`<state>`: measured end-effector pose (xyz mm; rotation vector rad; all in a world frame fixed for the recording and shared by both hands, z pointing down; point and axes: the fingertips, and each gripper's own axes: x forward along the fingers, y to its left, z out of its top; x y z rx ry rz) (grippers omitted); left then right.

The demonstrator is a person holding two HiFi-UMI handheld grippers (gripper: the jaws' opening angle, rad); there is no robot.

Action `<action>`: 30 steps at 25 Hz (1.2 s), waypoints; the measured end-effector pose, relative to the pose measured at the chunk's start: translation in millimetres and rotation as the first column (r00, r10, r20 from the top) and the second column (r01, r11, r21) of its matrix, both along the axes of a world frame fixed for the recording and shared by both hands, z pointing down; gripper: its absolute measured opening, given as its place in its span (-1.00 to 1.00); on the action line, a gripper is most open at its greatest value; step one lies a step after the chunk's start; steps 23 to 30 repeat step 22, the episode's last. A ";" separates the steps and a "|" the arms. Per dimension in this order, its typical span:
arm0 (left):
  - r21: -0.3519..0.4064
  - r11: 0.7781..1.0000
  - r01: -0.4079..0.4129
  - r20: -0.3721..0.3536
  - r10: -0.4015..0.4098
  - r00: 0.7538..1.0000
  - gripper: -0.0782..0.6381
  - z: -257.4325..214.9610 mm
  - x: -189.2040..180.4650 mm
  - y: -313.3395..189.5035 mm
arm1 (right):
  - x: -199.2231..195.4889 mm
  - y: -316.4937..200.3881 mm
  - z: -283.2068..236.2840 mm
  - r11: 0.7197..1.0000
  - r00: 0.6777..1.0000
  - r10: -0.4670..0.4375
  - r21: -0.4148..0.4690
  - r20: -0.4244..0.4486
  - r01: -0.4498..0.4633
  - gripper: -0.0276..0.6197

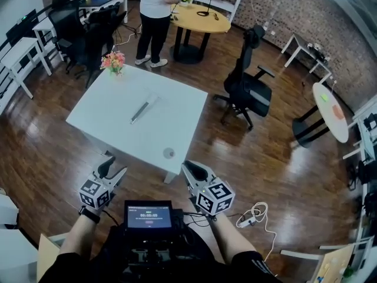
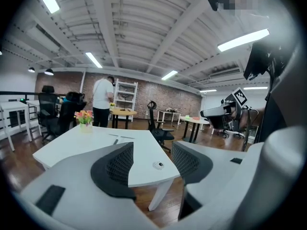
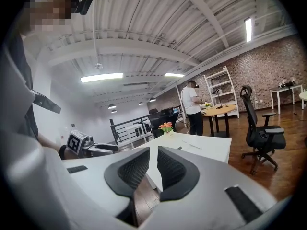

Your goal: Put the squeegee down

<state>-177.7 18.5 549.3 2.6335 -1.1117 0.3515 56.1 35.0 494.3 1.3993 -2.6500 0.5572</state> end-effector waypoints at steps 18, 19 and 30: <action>-0.021 0.999 -0.036 -0.019 0.035 0.999 -0.07 12.3 -8.8 5.1 | -8.8 7.7 -1.4 0.998 0.998 0.058 0.001 -0.010 -0.058 -0.70; -0.021 0.999 -0.039 -0.020 0.039 0.999 -0.07 12.7 -8.2 4.9 | -9.0 7.8 -1.0 0.998 0.998 0.060 0.000 -0.012 -0.060 -0.70; -0.019 0.999 -0.048 -0.020 0.047 0.999 -0.07 14.9 -7.5 3.5 | -10.8 7.4 1.6 0.998 0.998 0.066 -0.001 -0.013 -0.066 -0.70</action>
